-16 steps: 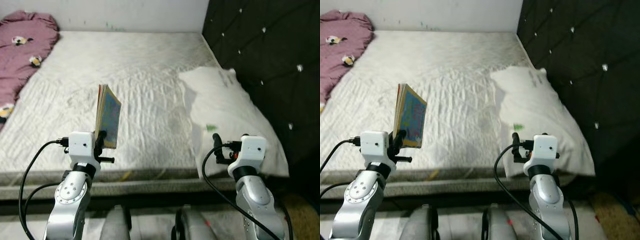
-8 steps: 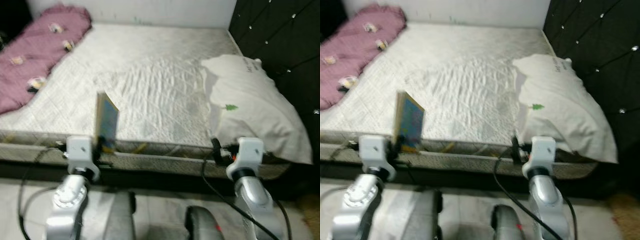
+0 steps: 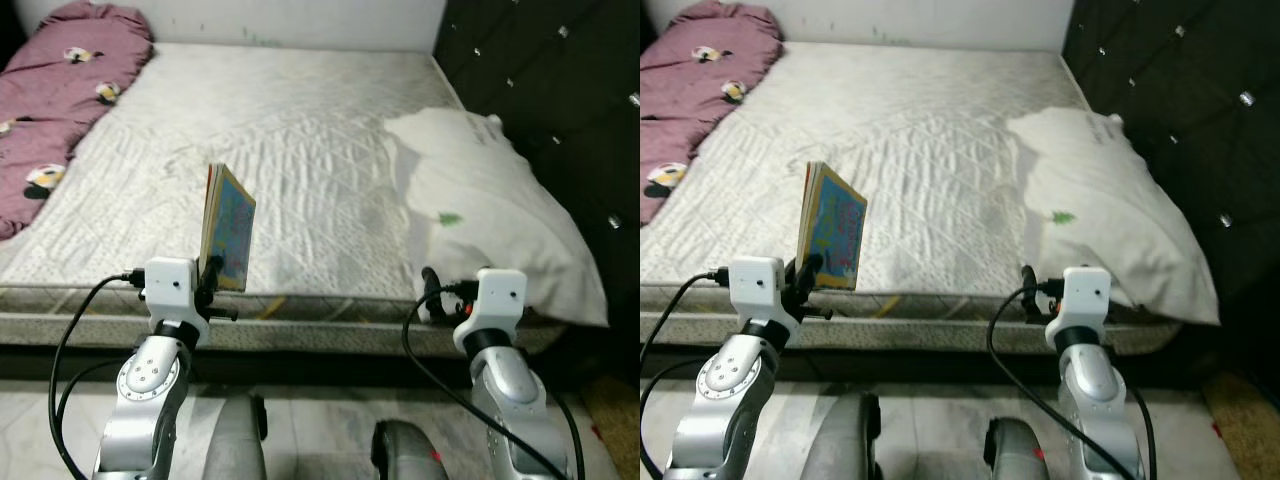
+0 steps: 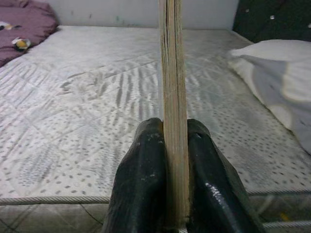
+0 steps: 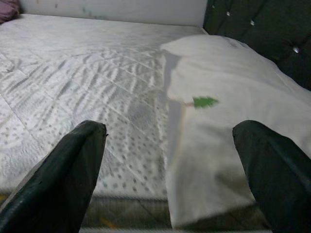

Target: Clean up the room

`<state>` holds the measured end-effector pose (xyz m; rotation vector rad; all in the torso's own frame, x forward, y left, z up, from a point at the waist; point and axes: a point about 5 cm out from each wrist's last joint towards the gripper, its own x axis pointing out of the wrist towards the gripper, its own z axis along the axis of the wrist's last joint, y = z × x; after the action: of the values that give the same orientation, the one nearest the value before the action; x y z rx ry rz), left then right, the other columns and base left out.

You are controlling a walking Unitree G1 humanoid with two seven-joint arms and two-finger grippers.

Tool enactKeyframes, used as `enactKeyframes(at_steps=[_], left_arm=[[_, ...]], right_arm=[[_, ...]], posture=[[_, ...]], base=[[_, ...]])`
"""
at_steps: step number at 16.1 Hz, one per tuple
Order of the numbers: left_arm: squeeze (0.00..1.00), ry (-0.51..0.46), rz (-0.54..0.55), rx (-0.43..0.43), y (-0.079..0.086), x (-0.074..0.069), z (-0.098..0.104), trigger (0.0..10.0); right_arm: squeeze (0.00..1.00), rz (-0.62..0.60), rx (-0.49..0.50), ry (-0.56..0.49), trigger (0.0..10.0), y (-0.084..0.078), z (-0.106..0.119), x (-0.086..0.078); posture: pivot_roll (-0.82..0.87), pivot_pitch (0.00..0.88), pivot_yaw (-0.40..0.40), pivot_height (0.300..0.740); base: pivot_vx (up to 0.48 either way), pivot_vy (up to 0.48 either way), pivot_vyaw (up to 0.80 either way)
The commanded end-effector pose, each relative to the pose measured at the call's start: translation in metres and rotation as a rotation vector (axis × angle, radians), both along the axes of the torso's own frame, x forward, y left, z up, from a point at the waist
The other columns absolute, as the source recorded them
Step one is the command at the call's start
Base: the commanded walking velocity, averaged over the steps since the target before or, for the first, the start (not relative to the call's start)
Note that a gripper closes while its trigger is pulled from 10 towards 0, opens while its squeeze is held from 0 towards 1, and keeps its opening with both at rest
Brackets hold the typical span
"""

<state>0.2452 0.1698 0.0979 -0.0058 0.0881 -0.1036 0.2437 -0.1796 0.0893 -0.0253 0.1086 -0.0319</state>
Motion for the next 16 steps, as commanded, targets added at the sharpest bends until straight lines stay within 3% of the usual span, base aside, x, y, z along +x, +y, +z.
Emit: enactKeyframes(at_steps=[1,16], left_arm=[[0.00,-0.055,0.001,-0.003,0.0019,0.0036,0.0104,10.0],[0.00,-0.061,0.018,0.013,0.0085,0.0093,0.0101,10.0]], right_arm=[[0.00,0.006,0.004,-0.004,10.0,0.0006,0.0009,0.0019],[0.00,0.014,-0.002,-0.006,10.0,-0.0029,0.0012,-0.0012]], posture=[[-0.01,0.000,-0.013,0.637],[-0.02,0.000,-0.026,0.637]], base=[[0.311,0.000,0.00],[0.308,0.000,0.00]])
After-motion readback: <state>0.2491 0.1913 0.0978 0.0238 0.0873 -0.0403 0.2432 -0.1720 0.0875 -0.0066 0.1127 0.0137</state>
